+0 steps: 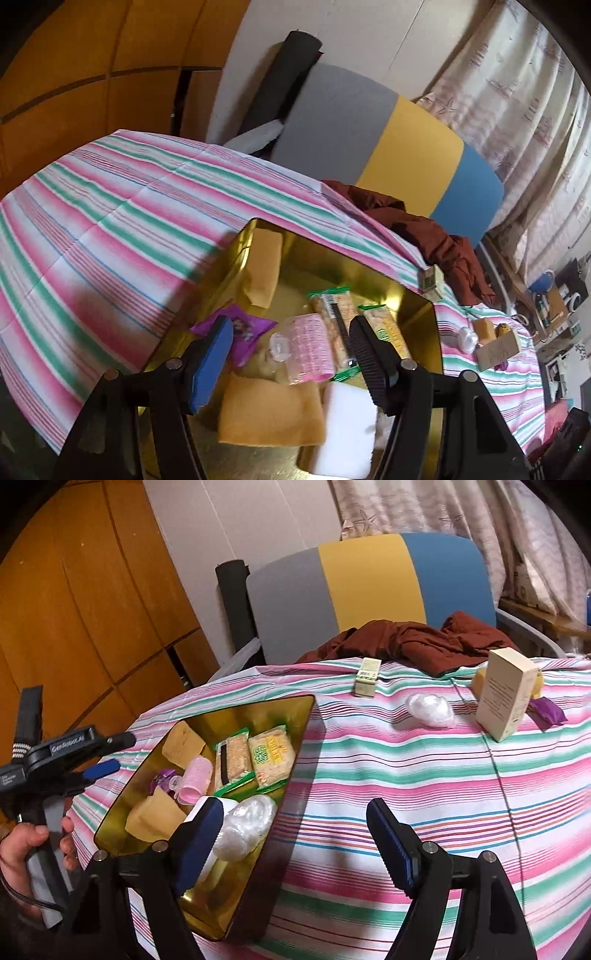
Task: Organize objects
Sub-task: 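Release the wrapped ball and pink roller into the gold tray, then move both tools back toward the cream medicine box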
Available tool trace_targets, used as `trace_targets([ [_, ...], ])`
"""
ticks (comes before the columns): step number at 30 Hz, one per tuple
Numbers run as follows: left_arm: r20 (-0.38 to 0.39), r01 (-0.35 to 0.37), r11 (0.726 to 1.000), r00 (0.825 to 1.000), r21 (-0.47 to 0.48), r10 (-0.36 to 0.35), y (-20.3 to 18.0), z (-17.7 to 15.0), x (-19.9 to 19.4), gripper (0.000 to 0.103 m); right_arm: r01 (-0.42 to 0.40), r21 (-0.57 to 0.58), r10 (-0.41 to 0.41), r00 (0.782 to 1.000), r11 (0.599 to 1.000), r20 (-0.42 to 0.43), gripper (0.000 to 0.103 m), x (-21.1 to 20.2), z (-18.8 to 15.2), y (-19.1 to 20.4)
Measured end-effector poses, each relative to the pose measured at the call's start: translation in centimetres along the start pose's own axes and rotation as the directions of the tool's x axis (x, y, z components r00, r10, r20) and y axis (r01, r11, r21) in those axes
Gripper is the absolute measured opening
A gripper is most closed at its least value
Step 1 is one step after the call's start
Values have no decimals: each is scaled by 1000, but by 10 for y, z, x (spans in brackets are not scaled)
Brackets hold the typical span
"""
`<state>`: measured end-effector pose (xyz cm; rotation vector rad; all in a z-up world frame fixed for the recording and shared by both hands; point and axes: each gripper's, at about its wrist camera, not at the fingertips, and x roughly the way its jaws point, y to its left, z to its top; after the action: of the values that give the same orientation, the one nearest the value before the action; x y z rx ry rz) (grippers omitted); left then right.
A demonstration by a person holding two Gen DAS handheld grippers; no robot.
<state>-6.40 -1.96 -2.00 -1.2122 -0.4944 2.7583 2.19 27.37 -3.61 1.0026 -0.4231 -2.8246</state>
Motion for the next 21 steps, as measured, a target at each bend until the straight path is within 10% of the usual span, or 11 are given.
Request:
trace_targets([
  [21,28,-106,930,994,352,103,-110,-35,-9,67,45,101,-48,999,994,21,82,-16,-5,-45],
])
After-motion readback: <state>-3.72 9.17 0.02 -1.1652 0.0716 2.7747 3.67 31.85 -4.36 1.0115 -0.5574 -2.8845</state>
